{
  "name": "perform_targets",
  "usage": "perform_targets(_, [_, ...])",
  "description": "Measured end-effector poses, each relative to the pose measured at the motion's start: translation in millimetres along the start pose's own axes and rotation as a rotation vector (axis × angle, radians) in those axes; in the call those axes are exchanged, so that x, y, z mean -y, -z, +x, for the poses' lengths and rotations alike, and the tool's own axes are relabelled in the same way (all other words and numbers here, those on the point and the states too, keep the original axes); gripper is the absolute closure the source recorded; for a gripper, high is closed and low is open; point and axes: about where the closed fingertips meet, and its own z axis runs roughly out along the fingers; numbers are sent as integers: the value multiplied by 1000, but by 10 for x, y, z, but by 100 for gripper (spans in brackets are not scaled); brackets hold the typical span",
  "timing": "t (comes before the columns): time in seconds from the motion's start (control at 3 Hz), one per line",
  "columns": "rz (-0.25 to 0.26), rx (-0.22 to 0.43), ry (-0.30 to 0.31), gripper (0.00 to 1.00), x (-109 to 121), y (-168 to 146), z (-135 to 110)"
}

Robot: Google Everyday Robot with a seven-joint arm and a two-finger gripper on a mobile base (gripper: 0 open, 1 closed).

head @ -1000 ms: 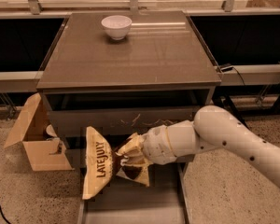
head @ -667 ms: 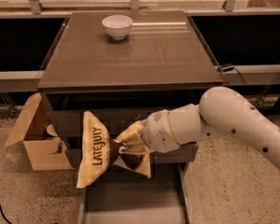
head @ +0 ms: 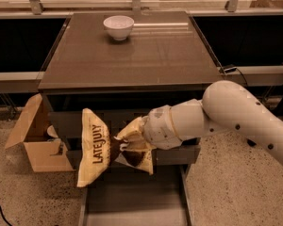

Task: Pick brown chip bag from bottom drawer and place on counter

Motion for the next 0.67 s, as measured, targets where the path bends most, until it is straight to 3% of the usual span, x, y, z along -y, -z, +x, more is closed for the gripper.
perform_targets(0.67, [22, -125, 114, 100, 889, 688, 355])
